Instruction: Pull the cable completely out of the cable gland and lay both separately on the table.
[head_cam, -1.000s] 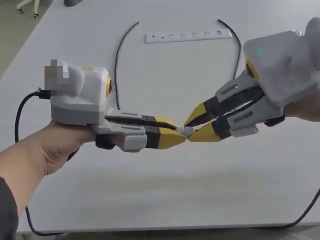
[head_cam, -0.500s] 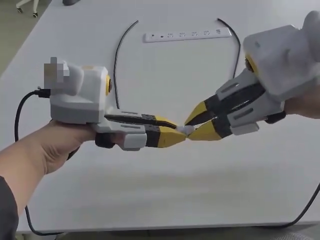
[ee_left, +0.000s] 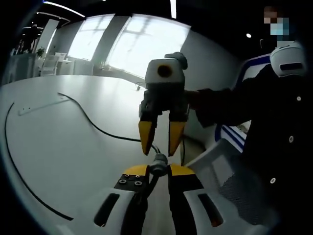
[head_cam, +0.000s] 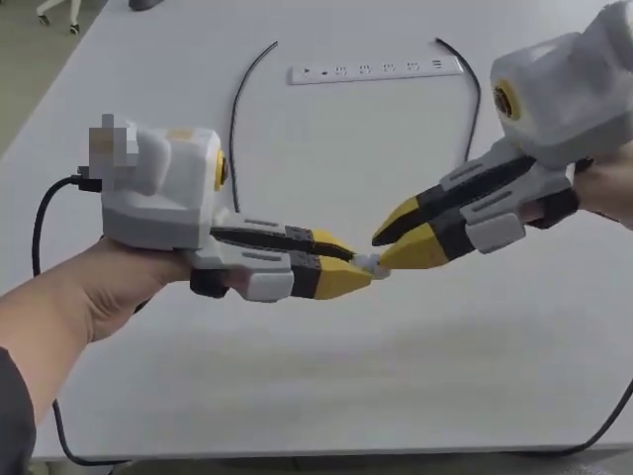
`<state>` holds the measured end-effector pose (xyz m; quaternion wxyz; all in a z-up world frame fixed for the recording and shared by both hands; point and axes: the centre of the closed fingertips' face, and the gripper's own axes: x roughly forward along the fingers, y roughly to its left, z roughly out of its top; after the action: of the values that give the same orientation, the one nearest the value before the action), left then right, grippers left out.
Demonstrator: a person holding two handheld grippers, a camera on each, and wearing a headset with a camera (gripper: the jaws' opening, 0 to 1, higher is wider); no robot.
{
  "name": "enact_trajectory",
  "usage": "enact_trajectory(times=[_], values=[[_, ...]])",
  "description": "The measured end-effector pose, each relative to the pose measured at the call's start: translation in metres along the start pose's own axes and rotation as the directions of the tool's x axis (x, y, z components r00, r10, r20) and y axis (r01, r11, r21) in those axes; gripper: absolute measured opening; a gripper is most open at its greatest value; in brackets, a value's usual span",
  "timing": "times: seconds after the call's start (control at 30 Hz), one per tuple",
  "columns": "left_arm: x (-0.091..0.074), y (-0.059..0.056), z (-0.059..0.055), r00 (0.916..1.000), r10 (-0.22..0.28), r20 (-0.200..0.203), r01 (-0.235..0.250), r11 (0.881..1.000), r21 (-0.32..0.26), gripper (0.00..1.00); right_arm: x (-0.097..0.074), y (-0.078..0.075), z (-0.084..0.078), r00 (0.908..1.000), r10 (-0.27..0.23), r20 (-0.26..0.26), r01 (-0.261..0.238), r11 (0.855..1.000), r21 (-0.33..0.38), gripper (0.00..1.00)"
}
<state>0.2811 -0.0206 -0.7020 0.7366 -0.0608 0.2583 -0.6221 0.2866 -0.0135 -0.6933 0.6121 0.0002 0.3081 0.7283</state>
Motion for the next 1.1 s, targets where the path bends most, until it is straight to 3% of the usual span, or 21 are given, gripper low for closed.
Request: enact_trajectory(times=[0.13, 0.33, 0.47, 0.63, 0.67, 0.7, 0.8, 1.0, 1.1], values=[[0.000, -0.001, 0.002, 1.0000, -0.003, 0.002, 0.003, 1.000, 0.018, 0.15, 0.004, 0.003, -0.009, 0.9985, 0.043, -0.034, -0.040, 0.997, 0.068, 0.15], [0.000, -0.003, 0.003, 0.9999, -0.008, -0.006, 0.008, 0.999, 0.047, 0.15, 0.006, 0.001, -0.011, 0.9980, 0.056, -0.028, -0.053, 0.992, 0.111, 0.12], [0.000, -0.004, 0.003, 1.0000, -0.009, -0.003, 0.009, 0.997, 0.072, 0.15, 0.006, 0.006, -0.011, 0.9962, 0.086, -0.019, -0.081, 0.981, 0.178, 0.09], [0.000, -0.005, 0.002, 0.9999, -0.012, -0.009, 0.013, 0.996, 0.092, 0.15, 0.006, 0.007, -0.013, 0.9965, 0.079, -0.027, -0.073, 0.983, 0.171, 0.08], [0.001, -0.004, 0.002, 0.9999, -0.009, -0.011, 0.010, 0.996, 0.088, 0.15, 0.007, 0.009, -0.013, 0.9969, 0.072, -0.031, -0.066, 0.985, 0.161, 0.08], [0.000, -0.004, 0.002, 0.9999, -0.008, -0.011, 0.008, 0.996, 0.086, 0.15, 0.007, 0.007, -0.013, 0.9981, 0.050, -0.036, -0.046, 0.994, 0.100, 0.08], [0.000, -0.003, 0.000, 0.9998, -0.009, -0.015, 0.010, 0.997, 0.071, 0.15, 0.008, 0.009, -0.011, 0.9989, 0.022, -0.043, -0.022, 1.000, -0.007, 0.07], [0.000, -0.002, 0.004, 0.9999, -0.013, 0.003, 0.012, 0.998, 0.055, 0.15, 0.008, 0.018, -0.009, 0.9987, -0.008, -0.050, 0.002, 0.993, -0.118, 0.06], [0.001, -0.001, 0.003, 0.9999, -0.014, 0.003, 0.014, 1.000, 0.026, 0.15, 0.009, 0.020, -0.010, 0.9980, -0.030, -0.056, 0.018, 0.979, -0.202, 0.06]])
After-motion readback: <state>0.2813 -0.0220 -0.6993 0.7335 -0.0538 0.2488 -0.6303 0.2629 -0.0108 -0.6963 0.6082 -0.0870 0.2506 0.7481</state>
